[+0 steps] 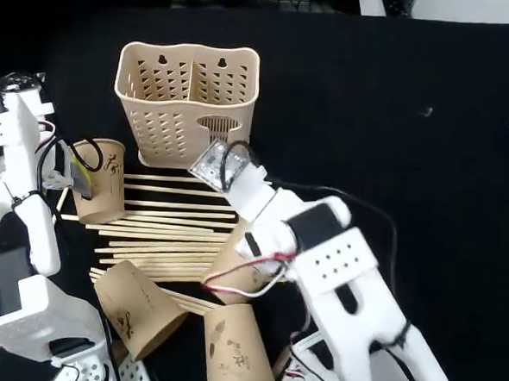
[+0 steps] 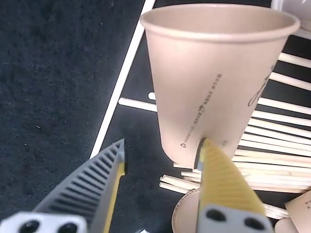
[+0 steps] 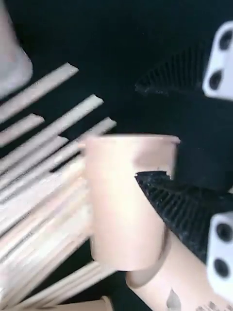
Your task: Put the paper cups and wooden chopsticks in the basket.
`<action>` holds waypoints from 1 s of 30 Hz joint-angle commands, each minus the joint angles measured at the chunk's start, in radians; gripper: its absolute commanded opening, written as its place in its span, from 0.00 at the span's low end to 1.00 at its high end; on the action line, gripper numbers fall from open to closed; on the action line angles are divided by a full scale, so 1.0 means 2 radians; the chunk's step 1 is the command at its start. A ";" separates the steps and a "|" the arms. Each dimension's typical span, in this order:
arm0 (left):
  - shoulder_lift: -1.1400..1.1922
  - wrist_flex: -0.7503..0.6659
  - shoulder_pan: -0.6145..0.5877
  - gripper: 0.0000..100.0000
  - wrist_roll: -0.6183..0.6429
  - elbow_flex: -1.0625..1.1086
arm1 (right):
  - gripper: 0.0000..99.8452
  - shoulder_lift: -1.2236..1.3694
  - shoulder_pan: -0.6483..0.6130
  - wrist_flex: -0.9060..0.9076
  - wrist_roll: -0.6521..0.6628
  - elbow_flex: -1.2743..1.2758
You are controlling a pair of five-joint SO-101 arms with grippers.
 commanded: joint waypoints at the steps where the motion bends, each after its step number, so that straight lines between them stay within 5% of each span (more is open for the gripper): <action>1: -0.001 0.001 0.010 0.24 -0.001 0.004 | 0.26 0.030 -0.007 0.068 0.000 -0.084; 5: -0.001 0.000 0.010 0.24 0.013 0.004 | 0.26 0.052 -0.029 0.146 -0.005 -0.161; 11: -0.001 0.000 0.010 0.24 0.027 0.004 | 0.26 0.054 -0.087 0.117 -0.061 -0.130; 18: -0.005 -0.003 0.010 0.24 0.027 0.026 | 0.26 0.054 -0.084 0.038 -0.115 -0.063; 30: -0.005 -0.003 0.011 0.24 0.030 0.026 | 0.26 0.058 -0.002 0.035 -0.114 -0.014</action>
